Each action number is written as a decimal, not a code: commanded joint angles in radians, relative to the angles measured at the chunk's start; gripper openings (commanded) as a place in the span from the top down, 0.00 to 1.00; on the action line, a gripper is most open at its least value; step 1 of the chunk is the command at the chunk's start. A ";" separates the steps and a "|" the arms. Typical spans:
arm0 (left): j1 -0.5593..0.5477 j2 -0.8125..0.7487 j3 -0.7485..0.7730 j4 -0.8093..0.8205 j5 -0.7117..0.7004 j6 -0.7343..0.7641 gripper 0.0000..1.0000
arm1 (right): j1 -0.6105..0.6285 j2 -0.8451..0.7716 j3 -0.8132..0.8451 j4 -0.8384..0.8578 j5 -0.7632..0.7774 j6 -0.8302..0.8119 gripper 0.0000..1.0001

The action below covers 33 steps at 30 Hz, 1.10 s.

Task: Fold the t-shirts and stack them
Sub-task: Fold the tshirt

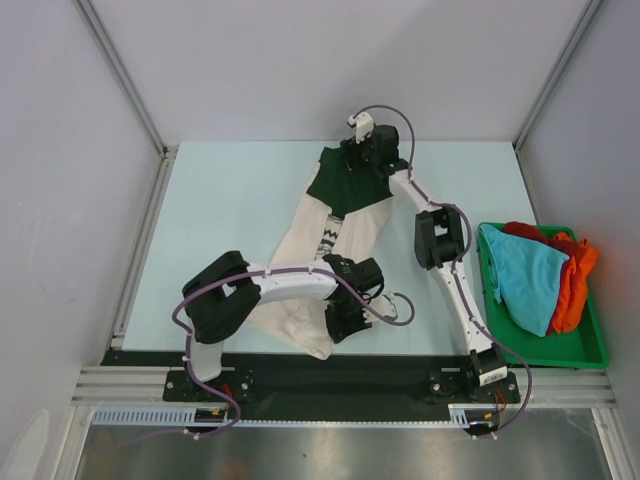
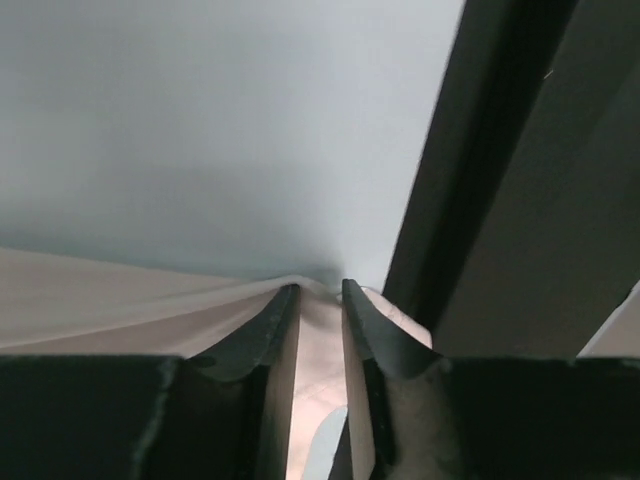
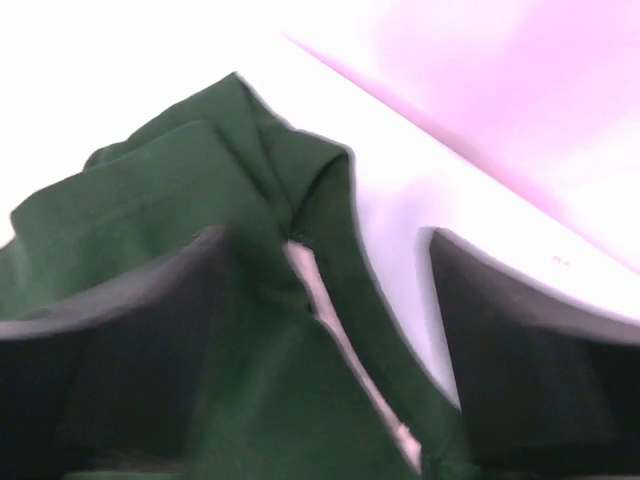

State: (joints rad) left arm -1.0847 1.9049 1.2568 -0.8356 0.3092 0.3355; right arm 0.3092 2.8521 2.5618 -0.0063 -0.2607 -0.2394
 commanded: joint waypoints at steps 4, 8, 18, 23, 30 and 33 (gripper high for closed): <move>-0.009 -0.143 0.093 0.053 0.056 -0.062 0.64 | -0.013 -0.284 -0.130 0.009 0.034 -0.014 0.00; 0.058 -0.279 0.137 0.023 0.033 -0.099 0.31 | -0.016 -0.514 -0.308 -0.063 0.043 0.012 0.00; 0.402 -0.388 0.066 0.079 0.019 -0.355 0.34 | -0.019 -0.970 -0.874 -0.190 -0.063 0.256 0.07; 0.630 -0.374 -0.078 0.125 0.080 -0.454 0.38 | -0.083 -1.092 -1.171 -0.190 -0.103 0.371 0.13; 0.899 -0.326 -0.175 0.151 0.091 -0.498 0.39 | -0.197 -1.120 -1.302 -0.136 -0.133 0.453 0.19; 0.931 -0.307 -0.207 0.158 0.090 -0.490 0.38 | -0.243 -1.068 -1.289 -0.136 -0.152 0.469 0.19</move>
State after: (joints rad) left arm -0.1711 1.5883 1.0737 -0.7048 0.3679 -0.1268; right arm 0.0994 1.7618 1.2350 -0.2012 -0.3695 0.1810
